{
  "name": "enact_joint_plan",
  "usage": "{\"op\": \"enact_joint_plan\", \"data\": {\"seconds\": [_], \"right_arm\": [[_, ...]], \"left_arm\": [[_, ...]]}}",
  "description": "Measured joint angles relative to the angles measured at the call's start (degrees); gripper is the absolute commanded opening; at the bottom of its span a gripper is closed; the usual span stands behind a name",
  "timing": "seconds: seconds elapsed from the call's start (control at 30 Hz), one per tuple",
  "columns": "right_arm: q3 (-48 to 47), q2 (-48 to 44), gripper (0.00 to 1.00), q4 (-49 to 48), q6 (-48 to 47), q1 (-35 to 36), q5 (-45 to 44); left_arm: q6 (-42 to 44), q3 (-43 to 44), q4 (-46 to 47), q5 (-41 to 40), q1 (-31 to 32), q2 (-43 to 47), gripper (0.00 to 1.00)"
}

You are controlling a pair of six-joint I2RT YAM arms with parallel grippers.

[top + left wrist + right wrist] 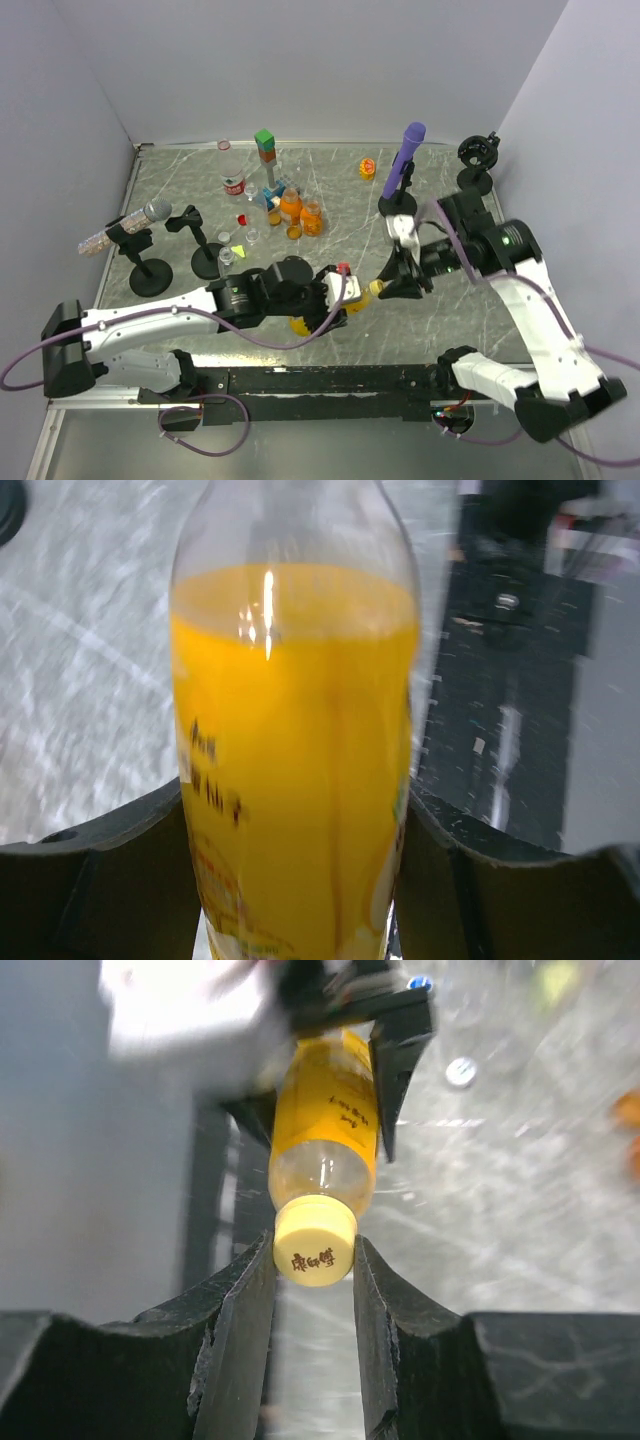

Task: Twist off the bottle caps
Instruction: Unscrew the bottle cap from the plastic bottle.

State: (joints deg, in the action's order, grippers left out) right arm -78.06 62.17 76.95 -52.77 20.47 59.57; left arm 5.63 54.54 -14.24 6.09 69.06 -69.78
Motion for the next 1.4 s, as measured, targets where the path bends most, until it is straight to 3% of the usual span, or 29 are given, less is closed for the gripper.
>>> {"op": "enact_joint_plan", "data": {"seconds": [0.17,0.27,0.43,0.5,0.77,1.0,1.23,1.4], "right_arm": [[4.68,-5.49,0.05,-1.16,-10.67,0.68,0.07],[4.68,-5.33,0.13,-1.86,-11.67,0.68,0.76],[5.77,-5.11,0.59,-6.12,-4.07,0.68,0.76],[5.73,-5.64,0.72,-7.41,0.22,0.63,0.55],[3.28,-8.98,0.99,-12.59,18.75,-3.13,0.52],[4.52,-7.32,0.98,-17.07,40.68,-11.67,0.0],[5.01,3.67,0.81,-13.03,44.44,-12.85,0.02],[5.31,4.35,0.72,-10.64,44.37,-12.85,0.26]], "left_arm": [[3.37,-2.73,1.33,9.99,-3.04,4.35,0.08],[4.13,-2.73,1.01,11.65,-4.2,4.81,0.07],[4.11,-2.73,0.22,11.65,-5.07,4.33,0.06],[4.04,-2.71,0.39,11.56,-5.07,4.15,0.06],[2.47,-2.71,-0.52,7.28,-4.22,2.19,0.06],[0.57,-2.73,2.29,-4.68,1.95,0.5,0.05],[-1.73,-4.46,8.46,-17.0,5.51,-0.28,0.05],[-2.47,-5.14,10.62,-20.9,5.7,-0.76,0.05]]}}
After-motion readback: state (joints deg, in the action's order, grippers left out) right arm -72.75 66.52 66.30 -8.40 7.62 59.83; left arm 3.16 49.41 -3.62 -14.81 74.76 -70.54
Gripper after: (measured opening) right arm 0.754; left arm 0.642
